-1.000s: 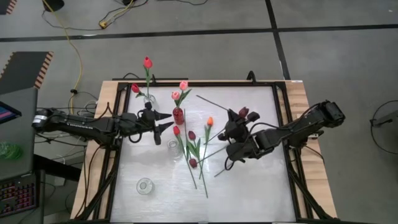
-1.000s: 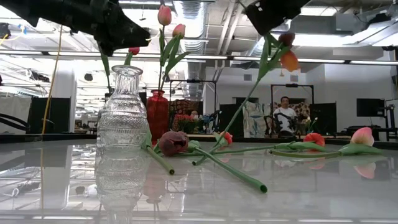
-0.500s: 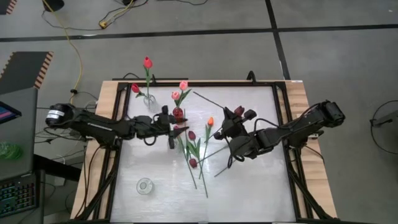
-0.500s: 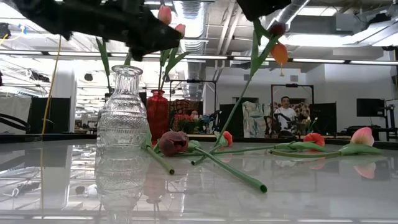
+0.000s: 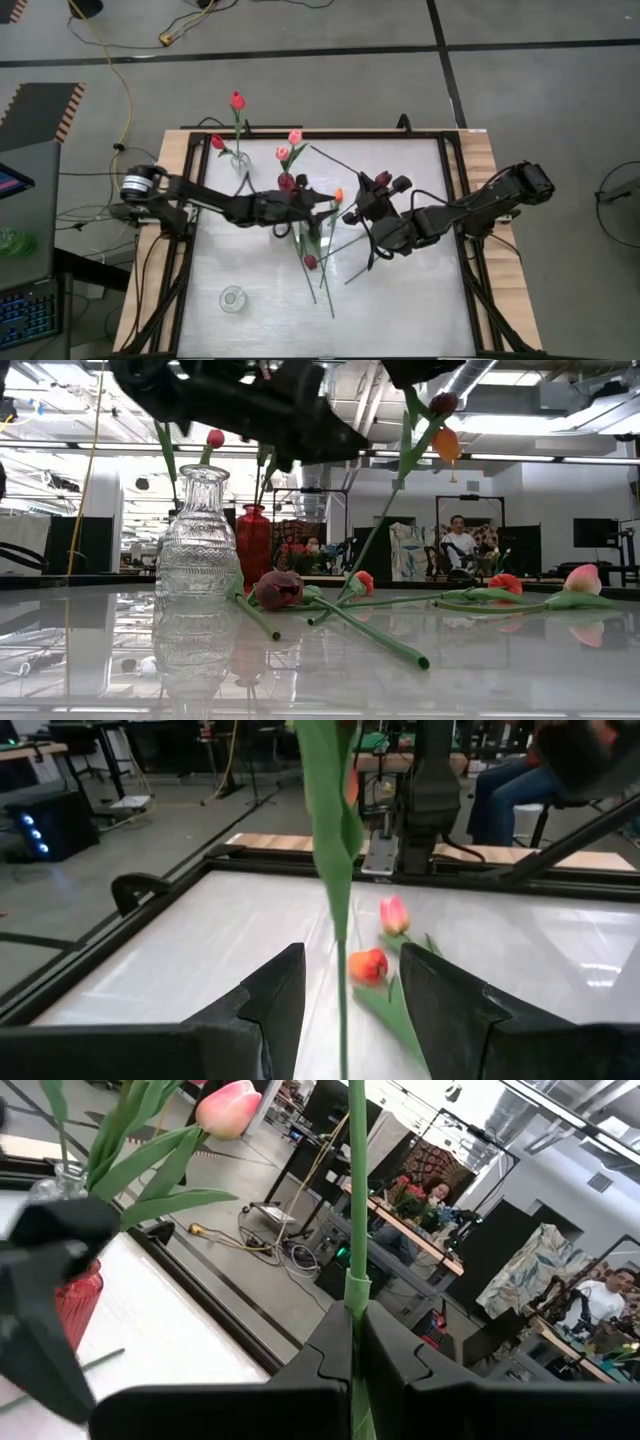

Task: Sort flowers into vase by color
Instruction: Put the orange tulip into the middle transparent vase

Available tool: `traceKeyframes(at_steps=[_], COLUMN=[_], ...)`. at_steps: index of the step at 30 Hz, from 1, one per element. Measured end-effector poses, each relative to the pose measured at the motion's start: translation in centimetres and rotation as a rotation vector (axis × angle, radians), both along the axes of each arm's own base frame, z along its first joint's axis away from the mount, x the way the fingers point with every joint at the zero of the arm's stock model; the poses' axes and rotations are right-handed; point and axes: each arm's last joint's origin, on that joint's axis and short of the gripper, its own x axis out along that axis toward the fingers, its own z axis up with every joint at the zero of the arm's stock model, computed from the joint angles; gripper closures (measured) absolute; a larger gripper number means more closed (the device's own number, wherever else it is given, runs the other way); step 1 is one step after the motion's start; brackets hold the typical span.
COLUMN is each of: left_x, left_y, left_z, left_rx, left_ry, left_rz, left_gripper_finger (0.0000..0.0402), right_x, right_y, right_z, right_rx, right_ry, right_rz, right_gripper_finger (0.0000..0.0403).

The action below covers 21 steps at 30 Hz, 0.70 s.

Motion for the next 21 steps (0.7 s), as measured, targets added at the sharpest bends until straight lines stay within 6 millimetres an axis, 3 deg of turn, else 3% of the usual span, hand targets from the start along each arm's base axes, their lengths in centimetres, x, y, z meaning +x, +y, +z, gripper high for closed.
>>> traceKeyframes(at_steps=[11,21], left_x=[4.2,5.1], left_y=[-0.2,0.0], left_z=[-1.5,-2.9], left_rx=[-0.003,0.009], left_ry=[0.038,0.079], left_rz=[0.013,0.075], left_gripper_finger=[0.0248,0.0264], right_x=[0.0,0.2], right_y=[0.0,0.1], right_z=[0.1,0.5], right_rx=[0.006,0.029], right_ry=[-0.017,-0.064], right_rz=[0.001,0.022], right_gripper_finger=[0.0367,0.0367])
